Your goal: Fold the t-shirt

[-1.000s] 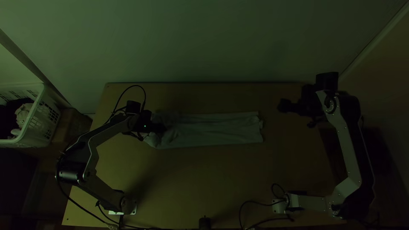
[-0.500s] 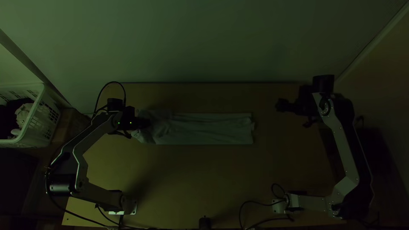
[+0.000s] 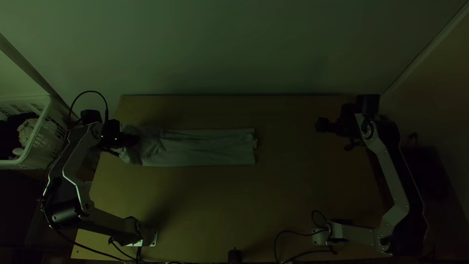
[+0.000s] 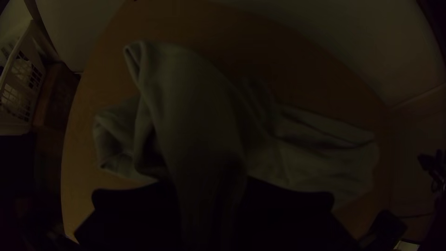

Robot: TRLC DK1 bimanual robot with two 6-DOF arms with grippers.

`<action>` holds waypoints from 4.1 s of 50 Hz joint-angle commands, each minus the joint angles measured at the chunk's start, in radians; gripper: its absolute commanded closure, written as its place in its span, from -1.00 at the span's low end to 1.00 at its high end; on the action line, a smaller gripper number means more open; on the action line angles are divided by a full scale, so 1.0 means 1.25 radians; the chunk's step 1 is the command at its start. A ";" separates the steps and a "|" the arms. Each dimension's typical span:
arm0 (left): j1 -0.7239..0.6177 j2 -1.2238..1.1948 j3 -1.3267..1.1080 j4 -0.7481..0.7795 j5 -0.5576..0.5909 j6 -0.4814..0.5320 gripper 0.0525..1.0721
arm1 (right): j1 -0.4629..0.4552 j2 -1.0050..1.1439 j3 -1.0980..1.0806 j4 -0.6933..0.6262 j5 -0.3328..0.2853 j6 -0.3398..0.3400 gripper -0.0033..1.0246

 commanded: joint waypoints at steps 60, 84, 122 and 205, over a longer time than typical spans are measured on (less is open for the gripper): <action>-0.645 0.120 0.409 -0.197 -0.171 -0.215 0.95 | -0.142 -0.132 -0.106 0.025 0.003 -0.056 -0.93; -0.804 0.366 0.566 -0.224 -0.219 -0.252 0.41 | -0.170 -0.220 -0.193 0.025 0.003 -0.055 -0.93; -0.922 0.516 0.818 -0.316 0.004 -0.322 -0.91 | -0.212 -0.270 -0.271 0.047 0.003 -0.055 -0.93; -0.170 -0.765 -0.243 0.505 -0.133 -0.264 -0.91 | -0.211 -0.591 -0.386 0.816 0.004 -0.100 -0.93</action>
